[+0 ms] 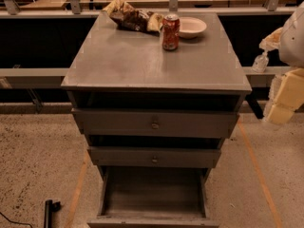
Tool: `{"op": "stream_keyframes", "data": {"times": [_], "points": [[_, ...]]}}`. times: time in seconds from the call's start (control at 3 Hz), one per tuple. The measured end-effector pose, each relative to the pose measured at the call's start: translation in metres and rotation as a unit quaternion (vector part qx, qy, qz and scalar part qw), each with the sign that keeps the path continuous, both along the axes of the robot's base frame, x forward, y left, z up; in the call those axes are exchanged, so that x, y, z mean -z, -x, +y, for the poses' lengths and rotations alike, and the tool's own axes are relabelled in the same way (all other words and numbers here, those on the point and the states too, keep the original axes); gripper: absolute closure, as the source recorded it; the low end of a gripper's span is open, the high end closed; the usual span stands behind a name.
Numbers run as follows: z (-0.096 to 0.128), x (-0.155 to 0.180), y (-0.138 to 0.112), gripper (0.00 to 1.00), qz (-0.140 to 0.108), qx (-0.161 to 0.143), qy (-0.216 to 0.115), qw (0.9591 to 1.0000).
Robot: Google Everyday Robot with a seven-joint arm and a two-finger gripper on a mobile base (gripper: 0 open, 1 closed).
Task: Place coke can into bottom drawer
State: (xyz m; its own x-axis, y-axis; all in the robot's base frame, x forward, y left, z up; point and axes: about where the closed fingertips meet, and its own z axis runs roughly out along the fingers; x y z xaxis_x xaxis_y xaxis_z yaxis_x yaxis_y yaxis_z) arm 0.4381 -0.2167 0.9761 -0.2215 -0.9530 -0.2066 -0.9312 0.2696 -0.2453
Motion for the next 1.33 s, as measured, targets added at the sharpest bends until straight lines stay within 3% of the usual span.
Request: {"op": "stream_keyframes", "data": {"times": [0.33, 0.67, 1.0, 1.33], "points": [[0.000, 0.000, 0.000, 0.00, 0.000, 0.000, 0.000, 1.0000], [0.010, -0.002, -0.023, 0.00, -0.022, 0.008, -0.034, 0.9992], [0.032, -0.001, -0.077, 0.00, -0.071, 0.020, -0.149, 0.9861], [0.043, 0.003, -0.122, 0.00, -0.110, 0.038, -0.266, 0.9570]]}}
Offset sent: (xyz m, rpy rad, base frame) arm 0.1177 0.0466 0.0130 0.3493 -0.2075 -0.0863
